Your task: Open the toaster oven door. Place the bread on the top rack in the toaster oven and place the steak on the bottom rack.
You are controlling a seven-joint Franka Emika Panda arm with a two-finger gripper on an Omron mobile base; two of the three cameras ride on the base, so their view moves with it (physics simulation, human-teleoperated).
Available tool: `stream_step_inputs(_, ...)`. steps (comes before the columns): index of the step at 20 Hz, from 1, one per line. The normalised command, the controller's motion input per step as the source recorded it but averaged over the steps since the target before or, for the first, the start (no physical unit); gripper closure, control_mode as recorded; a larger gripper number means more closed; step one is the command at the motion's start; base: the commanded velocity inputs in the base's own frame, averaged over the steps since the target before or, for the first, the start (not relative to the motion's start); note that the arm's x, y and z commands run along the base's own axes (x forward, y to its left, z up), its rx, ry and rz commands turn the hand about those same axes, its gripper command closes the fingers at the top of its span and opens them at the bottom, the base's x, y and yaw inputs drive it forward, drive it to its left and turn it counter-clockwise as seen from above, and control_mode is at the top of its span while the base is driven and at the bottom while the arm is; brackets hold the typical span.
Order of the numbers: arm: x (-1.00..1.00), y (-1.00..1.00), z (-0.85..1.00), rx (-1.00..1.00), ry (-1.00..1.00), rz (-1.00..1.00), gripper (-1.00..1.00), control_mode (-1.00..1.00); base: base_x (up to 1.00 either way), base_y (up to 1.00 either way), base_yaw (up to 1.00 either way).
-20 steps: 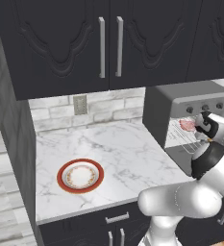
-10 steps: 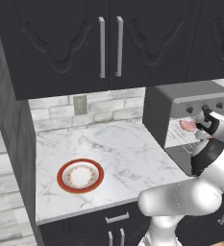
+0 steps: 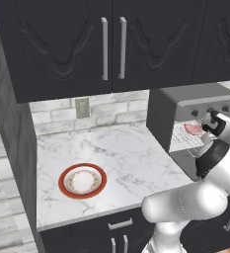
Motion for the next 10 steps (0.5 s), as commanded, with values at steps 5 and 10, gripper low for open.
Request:
stream_step_inputs(5,0.00,-0.05,0.00,0.00,0.00,0.00,-1.00,-1.00,0.00,0.00,0.00)
stream_step_inputs(10,0.00,0.00,0.00,0.01,0.00,0.00,-1.00,-1.00,0.00,0.00,0.00)
